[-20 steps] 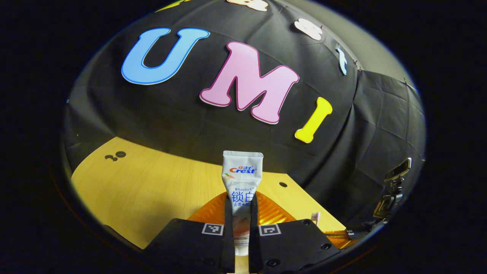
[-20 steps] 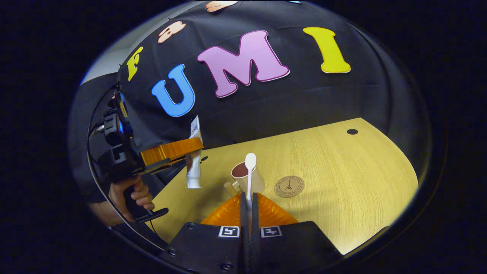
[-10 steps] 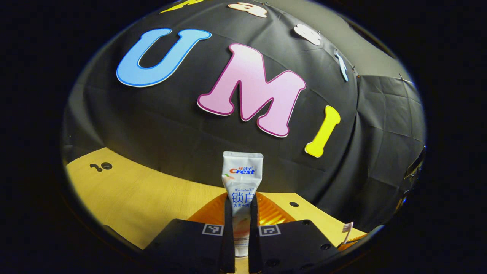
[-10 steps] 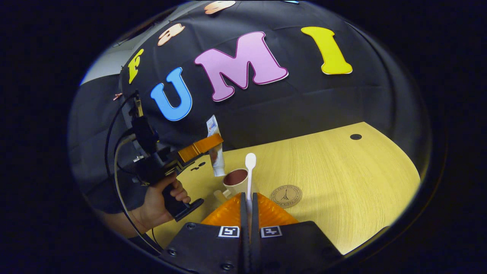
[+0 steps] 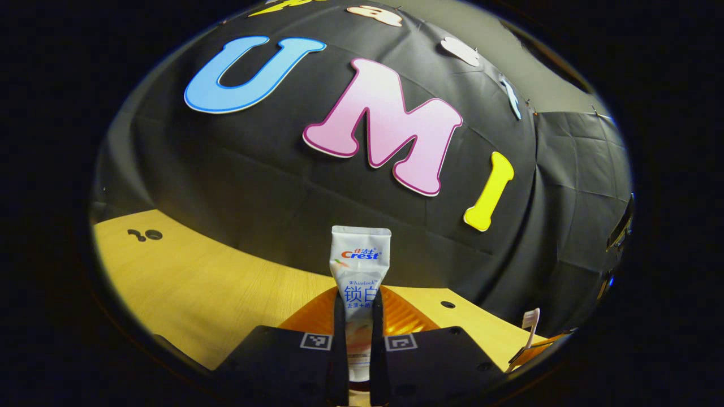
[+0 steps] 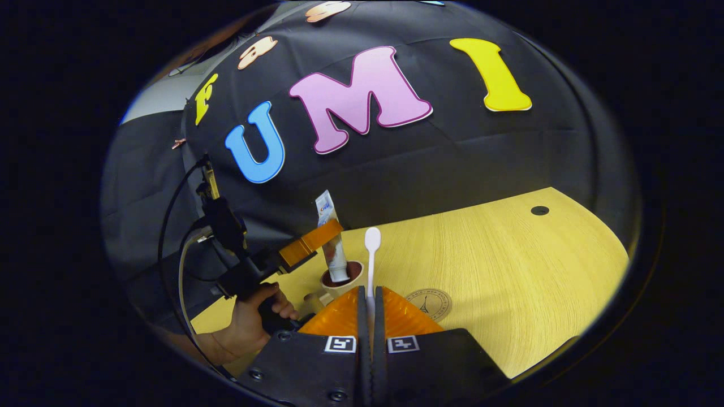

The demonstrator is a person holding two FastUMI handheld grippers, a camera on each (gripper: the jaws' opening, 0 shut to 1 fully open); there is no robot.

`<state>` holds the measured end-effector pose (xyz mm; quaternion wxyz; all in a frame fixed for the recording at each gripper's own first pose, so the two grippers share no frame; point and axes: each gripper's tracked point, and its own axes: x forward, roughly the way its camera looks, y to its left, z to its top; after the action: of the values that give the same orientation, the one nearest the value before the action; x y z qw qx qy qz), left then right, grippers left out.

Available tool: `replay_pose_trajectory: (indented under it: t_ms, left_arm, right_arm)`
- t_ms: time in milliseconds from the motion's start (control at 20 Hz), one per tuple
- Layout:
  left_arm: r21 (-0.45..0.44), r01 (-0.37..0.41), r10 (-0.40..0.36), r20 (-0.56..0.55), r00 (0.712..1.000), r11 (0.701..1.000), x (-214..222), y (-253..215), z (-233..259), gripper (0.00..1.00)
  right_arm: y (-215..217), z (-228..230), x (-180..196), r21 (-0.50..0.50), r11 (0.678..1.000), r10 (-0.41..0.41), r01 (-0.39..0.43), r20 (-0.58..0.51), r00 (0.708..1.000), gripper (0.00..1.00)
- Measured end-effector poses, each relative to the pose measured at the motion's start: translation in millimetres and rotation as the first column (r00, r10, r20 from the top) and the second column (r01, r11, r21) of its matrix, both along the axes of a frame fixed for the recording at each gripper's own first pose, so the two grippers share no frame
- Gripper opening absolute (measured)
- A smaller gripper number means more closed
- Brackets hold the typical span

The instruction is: Put the toothbrush and toothpaste on the desktop into the cup, then pick up the cup and place it on the coaster on the desktop.

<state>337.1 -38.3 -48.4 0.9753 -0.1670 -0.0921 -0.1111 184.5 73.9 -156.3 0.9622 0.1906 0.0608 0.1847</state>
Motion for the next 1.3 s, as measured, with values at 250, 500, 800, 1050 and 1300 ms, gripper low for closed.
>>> replay_pose_trajectory:
  t_ms: [250,500,800,1050,1300]
  left_arm:
    - [-0.042,0.013,-0.015,-0.038,0.999,0.999,-4.6,-0.2,-17.4,0.27]
    - [-0.047,0.038,-0.04,-0.043,0.998,0.998,-15.4,-5.3,-26.1,0.32]
    - [-0.014,0.056,-0.056,-0.014,0.998,0.998,-34.5,-11.2,-18.1,0.7]
    - [0.014,0.04,-0.04,-0.017,0.999,0.999,-66.8,2.6,-18.0,0.7]
    - [-0.043,0.032,-0.035,-0.07,0.997,0.999,-108.1,16.9,-39.9,0.72]
  right_arm:
    - [-5.3,4.6,4.4,0.014,1.0,-0.023,0.023,0.011,1.0,0.05]
    - [-6.5,14.9,6.3,0.034,0.998,-0.048,0.047,0.031,0.998,0.05]
    - [-1.0,41.0,16.3,0.087,0.994,-0.075,0.068,0.083,0.994,0.05]
    - [9.7,80.3,36.6,0.126,0.99,-0.085,0.063,0.171,0.982,0.05]
    - [30.0,109.4,64.2,0.142,0.989,-0.085,0.05,0.255,0.963,0.05]
